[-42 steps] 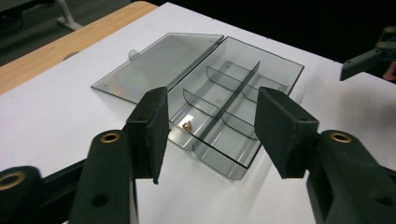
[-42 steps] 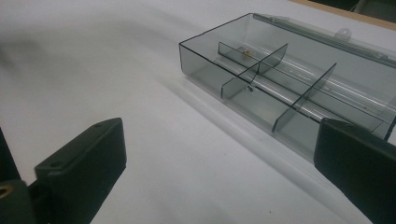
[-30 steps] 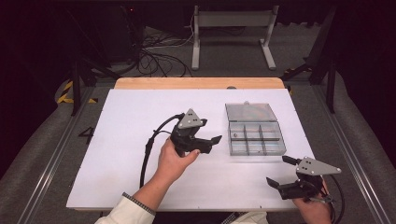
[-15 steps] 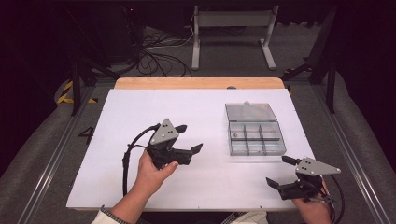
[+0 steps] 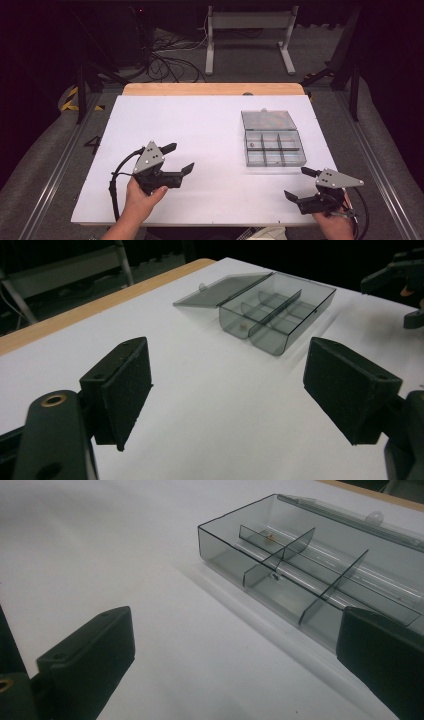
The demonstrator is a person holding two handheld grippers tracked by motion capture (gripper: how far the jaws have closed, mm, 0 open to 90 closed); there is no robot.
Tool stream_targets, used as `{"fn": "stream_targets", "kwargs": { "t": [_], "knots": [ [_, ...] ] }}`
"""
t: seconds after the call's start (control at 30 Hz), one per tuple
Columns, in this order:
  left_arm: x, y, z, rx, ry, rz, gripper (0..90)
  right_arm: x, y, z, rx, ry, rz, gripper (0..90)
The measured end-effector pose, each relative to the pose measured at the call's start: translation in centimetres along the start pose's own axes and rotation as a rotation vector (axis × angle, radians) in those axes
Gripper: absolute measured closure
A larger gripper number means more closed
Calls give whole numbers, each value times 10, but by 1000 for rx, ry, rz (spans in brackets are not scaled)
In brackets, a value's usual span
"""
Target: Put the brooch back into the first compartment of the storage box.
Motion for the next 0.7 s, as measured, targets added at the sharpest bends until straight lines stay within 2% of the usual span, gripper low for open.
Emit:
{"fn": "stream_targets", "kwargs": {
  "t": [0.27,0.43,0.7],
  "knots": [
    [10,24,15,-2,-10,51,184,0,0,0,0,0,-1,28],
    [13,34,22,7,-18,51,178,0,0,0,0,1,0,28],
    [19,49,35,-5,-68,62,178,0,0,0,-1,-2,4,28]
  ]
}}
Point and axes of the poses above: each handheld gripper's, and its own axes: z roughly backward along the jaws, y roughly out of its underside, x roughly to its left, the point moved 5 cm from there along -z, roughly forward along the jaws
